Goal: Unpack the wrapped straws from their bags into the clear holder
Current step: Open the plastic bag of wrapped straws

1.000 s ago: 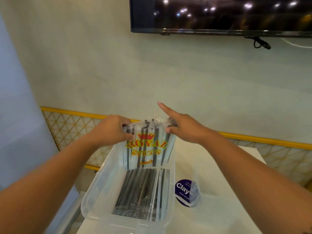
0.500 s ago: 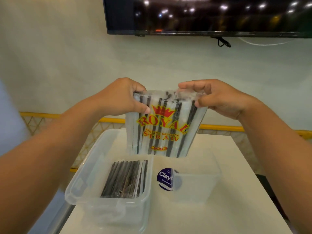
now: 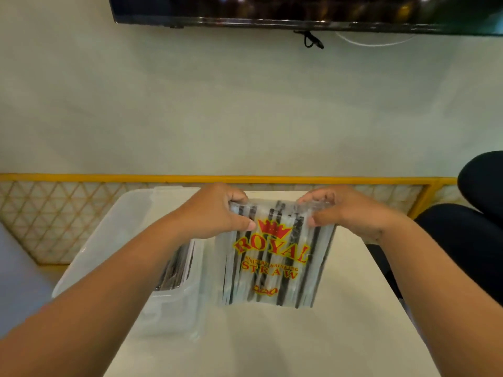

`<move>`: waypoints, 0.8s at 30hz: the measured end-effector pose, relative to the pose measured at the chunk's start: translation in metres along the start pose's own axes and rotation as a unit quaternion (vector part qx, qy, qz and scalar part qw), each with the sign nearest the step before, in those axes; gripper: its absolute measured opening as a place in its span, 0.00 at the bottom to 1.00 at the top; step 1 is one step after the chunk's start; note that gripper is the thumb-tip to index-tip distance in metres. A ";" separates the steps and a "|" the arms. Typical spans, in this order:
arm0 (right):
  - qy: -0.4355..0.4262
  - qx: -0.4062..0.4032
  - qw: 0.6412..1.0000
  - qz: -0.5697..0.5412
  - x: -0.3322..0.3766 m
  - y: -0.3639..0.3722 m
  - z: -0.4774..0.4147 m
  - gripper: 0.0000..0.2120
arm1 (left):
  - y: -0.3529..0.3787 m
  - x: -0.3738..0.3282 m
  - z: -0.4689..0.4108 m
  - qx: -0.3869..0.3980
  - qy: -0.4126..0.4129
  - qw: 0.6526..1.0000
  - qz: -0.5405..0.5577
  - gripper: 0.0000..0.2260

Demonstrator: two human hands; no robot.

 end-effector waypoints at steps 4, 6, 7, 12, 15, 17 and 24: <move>0.029 0.039 0.997 -0.056 -0.037 0.023 0.008 0.14 | 0.031 0.022 0.009 0.014 -0.013 1.000 0.000 0.11; 0.046 0.054 0.995 -0.070 -0.052 0.035 0.009 0.14 | 0.043 0.040 0.014 0.018 -0.030 0.999 0.011 0.09; 0.056 0.063 0.994 -0.073 -0.059 0.043 0.011 0.14 | 0.049 0.049 0.016 0.020 -0.040 0.999 0.014 0.09; 0.101 0.069 0.990 -0.069 -0.092 0.078 0.016 0.15 | 0.069 0.089 0.030 0.009 -0.076 0.997 0.020 0.10; 0.117 0.072 0.989 -0.053 -0.105 0.098 0.021 0.11 | 0.080 0.111 0.037 -0.003 -0.095 0.995 0.023 0.10; 0.136 0.067 0.988 -0.036 -0.115 0.106 0.023 0.07 | 0.087 0.125 0.043 -0.005 -0.114 0.993 0.041 0.12; 0.133 -0.105 0.974 0.150 -0.107 0.092 0.036 0.17 | 0.094 0.144 0.067 -0.065 -0.152 0.982 0.090 0.06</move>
Point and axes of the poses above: each hand's wrist, its own z-axis away from the middle knuckle, its own y-axis out of the palm, x = y × z, the point moved 9 cm from there along -z, towards the middle knuckle, and after that the axes turned 13 degrees about z, right-handed, at the moved point
